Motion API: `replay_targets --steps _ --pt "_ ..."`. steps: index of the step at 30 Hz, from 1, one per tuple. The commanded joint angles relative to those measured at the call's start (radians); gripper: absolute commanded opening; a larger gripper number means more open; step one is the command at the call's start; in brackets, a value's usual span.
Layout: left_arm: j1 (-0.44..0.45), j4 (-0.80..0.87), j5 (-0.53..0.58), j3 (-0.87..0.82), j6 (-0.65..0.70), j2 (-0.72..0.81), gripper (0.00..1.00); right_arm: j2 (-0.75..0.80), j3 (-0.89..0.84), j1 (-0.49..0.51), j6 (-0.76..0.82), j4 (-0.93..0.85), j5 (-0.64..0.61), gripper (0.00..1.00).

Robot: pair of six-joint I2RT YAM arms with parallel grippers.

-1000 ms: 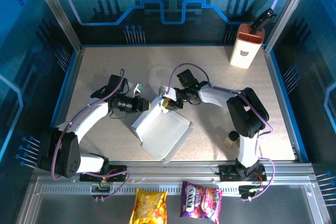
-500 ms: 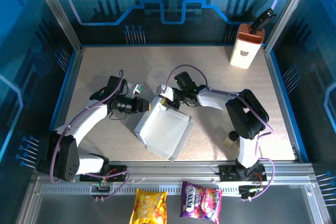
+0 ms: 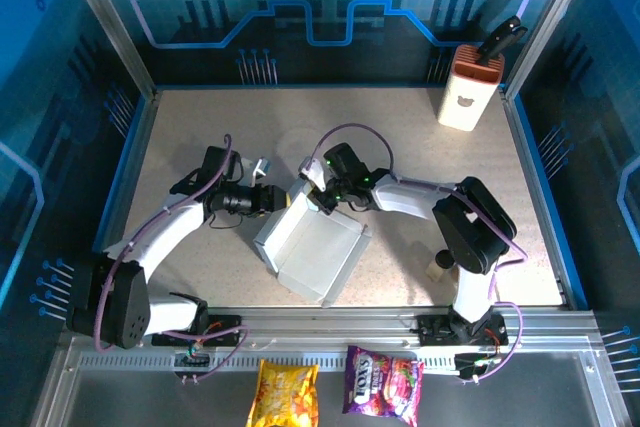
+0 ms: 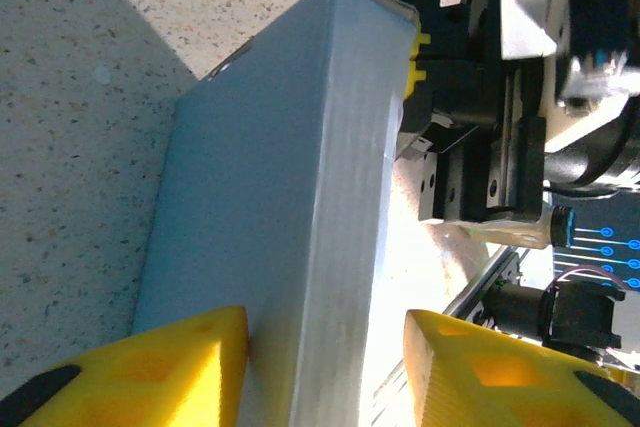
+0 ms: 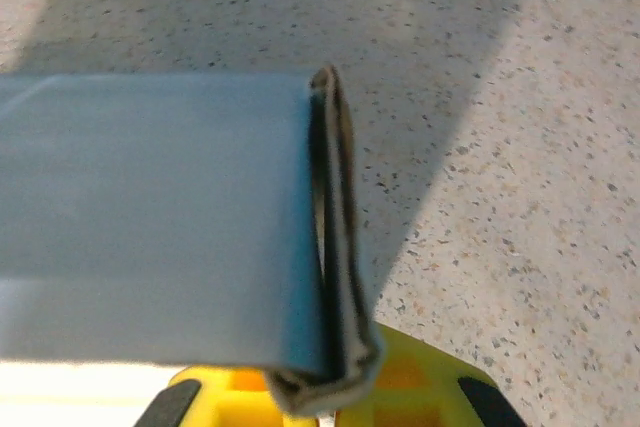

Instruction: Fold the paper box

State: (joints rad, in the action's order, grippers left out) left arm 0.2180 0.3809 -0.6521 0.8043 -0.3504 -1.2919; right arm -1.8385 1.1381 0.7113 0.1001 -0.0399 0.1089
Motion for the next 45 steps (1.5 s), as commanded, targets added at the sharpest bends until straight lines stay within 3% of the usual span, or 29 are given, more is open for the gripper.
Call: replay_targets --steps 1,6,9,12,21,25,31,39,45 --pt "0.005 -0.039 -0.07 -0.017 -0.038 -0.001 0.45 0.017 -0.05 0.046 -0.266 0.037 -0.201 0.0" --pt "0.011 -0.045 -0.081 -0.028 -0.045 0.0 0.45 0.004 -0.047 0.097 -0.42 0.039 -0.323 0.0" --pt "0.012 -0.053 -0.07 -0.036 -0.048 0.005 0.45 0.007 -0.08 0.139 -0.377 0.113 -0.328 0.0" --pt "0.012 -0.043 -0.034 -0.033 -0.037 0.012 0.45 0.001 -0.082 0.14 -0.318 0.126 -0.245 0.0" --pt "0.013 0.028 0.067 0.046 0.014 0.006 0.53 0.115 -0.131 0.097 -0.26 0.063 -0.129 0.41" --pt "0.014 0.07 0.095 0.107 0.029 -0.021 0.57 0.193 -0.178 0.076 -0.256 0.04 -0.084 0.51" --pt "0.047 0.177 0.202 0.233 0.067 -0.082 0.62 0.335 -0.253 0.017 -0.297 0.037 -0.076 0.53" --pt "0.191 0.356 0.455 0.462 0.085 -0.272 0.72 0.46 -0.341 -0.043 -0.349 0.043 -0.14 0.53" --pt "0.273 0.476 0.592 0.615 0.088 -0.42 0.74 0.484 -0.36 -0.047 -0.357 0.041 -0.149 0.54"
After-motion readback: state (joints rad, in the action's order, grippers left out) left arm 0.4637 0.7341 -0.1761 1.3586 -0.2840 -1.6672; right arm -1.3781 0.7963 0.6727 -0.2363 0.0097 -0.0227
